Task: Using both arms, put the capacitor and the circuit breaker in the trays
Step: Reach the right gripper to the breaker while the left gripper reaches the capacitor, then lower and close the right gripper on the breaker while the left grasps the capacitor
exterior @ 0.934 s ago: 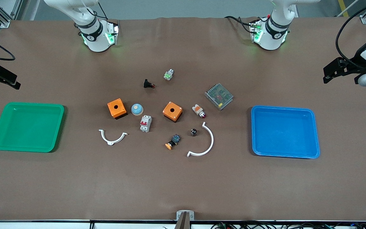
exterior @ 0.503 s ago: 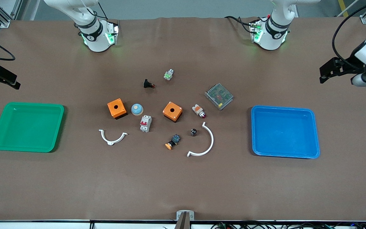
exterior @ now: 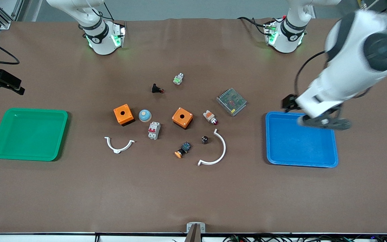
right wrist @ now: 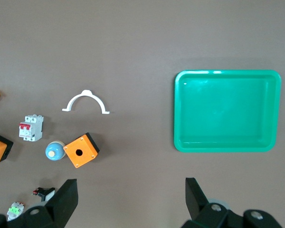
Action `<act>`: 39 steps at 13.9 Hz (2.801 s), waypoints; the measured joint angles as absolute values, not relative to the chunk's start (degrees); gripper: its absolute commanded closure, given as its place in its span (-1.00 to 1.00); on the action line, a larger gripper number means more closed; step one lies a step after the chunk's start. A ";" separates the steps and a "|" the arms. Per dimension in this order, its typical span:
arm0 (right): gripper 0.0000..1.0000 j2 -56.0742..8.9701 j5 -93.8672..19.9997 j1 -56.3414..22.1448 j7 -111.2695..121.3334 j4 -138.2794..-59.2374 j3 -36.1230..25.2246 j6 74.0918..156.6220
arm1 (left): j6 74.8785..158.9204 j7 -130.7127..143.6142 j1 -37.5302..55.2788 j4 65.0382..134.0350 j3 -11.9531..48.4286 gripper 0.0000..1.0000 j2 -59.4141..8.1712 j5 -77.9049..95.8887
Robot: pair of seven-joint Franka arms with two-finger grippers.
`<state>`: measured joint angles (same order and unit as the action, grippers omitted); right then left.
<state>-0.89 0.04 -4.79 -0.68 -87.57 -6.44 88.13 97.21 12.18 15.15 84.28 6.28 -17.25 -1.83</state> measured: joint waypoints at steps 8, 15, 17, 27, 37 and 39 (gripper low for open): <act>-1.00 -8.04 -4.91 -11.62 -4.29 -87.73 -6.11 87.90 | 116.87 30.71 25.58 80.25 6.38 -0.94 -36.23 -1.83; -1.00 -16.83 -8.37 -19.03 -15.58 -88.13 -5.95 94.39 | 129.23 43.05 35.04 75.21 3.53 -0.62 -47.87 -1.83; -1.00 -18.63 -9.94 -19.71 -17.46 -88.17 -5.96 97.34 | 130.78 44.84 36.26 75.07 2.98 -0.51 -49.50 -1.83; -1.00 -25.33 -9.51 -30.20 -29.93 -92.31 -5.95 113.28 | 130.91 45.31 38.13 75.04 2.58 -0.21 -51.12 -1.83; -1.00 -27.76 -11.34 -33.53 -31.04 -102.13 -5.94 127.13 | 129.17 45.31 38.19 75.11 2.53 0.79 -51.23 -1.84; -1.00 -28.24 -11.34 -33.89 -31.04 -102.64 -5.94 128.24 | 129.00 45.31 38.20 75.07 2.53 0.96 -51.23 -1.84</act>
<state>-28.24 -11.34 -33.89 -31.04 -102.64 -5.94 128.24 129.00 45.31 38.20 75.07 2.53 -51.23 -1.84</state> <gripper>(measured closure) 0.000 0.656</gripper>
